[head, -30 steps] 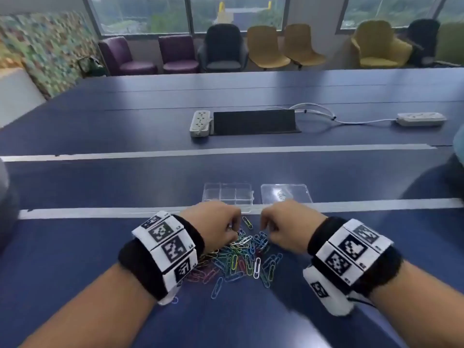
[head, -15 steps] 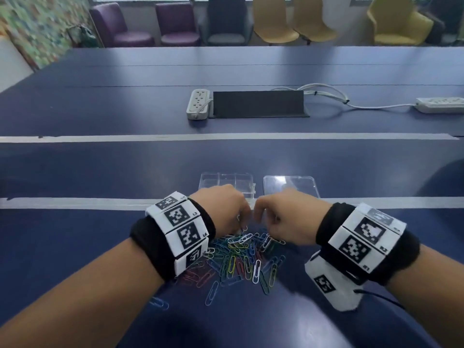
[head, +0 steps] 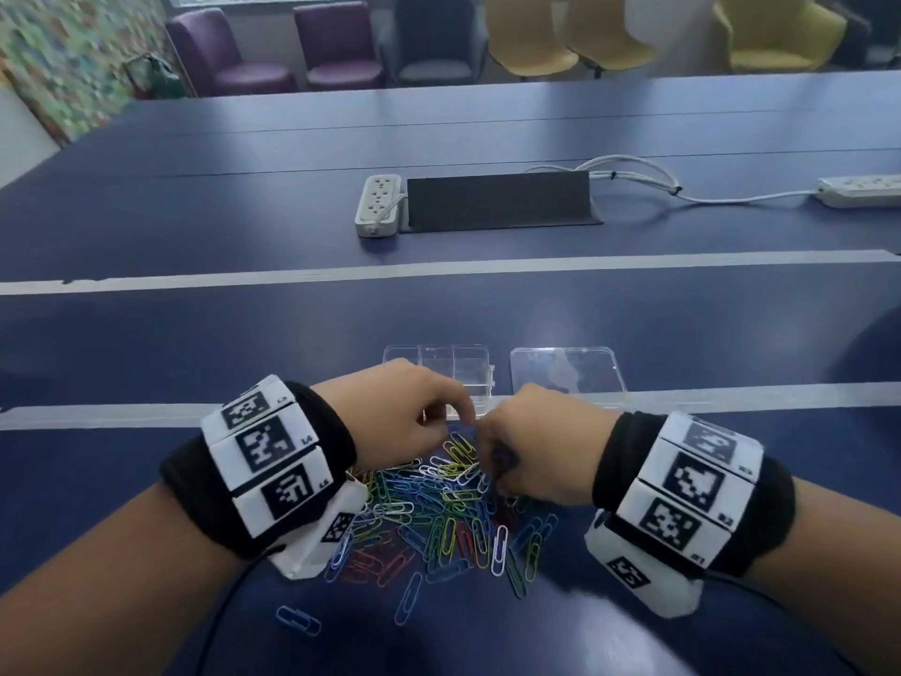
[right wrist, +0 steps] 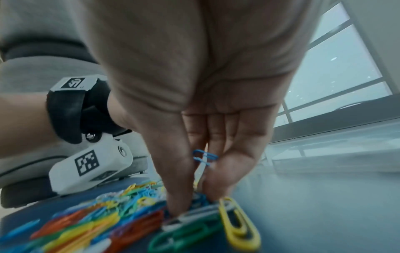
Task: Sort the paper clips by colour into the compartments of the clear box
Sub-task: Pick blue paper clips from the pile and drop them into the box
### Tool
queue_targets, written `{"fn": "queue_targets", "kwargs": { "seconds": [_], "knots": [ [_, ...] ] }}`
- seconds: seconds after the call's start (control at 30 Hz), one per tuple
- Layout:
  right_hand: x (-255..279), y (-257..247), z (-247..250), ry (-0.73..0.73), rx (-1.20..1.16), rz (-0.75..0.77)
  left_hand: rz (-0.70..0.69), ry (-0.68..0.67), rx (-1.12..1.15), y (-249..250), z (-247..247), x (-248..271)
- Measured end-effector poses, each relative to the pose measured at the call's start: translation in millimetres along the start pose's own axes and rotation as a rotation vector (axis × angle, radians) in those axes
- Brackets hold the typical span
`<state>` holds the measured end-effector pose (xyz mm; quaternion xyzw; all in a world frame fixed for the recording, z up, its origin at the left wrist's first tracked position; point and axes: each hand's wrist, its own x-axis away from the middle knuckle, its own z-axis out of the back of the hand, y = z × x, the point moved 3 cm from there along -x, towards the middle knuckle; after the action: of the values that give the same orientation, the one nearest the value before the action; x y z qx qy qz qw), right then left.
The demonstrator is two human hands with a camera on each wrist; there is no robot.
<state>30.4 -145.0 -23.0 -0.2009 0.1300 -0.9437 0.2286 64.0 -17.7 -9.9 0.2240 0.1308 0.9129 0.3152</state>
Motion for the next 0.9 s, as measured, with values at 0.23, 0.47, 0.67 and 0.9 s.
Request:
{"fn": "queue_targets", "kwargs": {
  "seconds": [0.23, 0.47, 0.67, 0.9],
  "knots": [
    [2, 10, 16, 0.033, -0.071, -0.018, 0.078, -0.003, 0.028, -12, 0, 6],
    [-5, 3, 9, -0.131, -0.13, -0.001, 0.106, -0.052, -0.079, -27, -11, 21],
    [-22, -13, 6, -0.077, -0.086, 0.02, 0.05, -0.014, -0.157, -19, -19, 17],
    [-33, -29, 0, -0.053, -0.049, 0.069, 0.067, 0.048, -0.031, -24, -15, 27]
  ]
}}
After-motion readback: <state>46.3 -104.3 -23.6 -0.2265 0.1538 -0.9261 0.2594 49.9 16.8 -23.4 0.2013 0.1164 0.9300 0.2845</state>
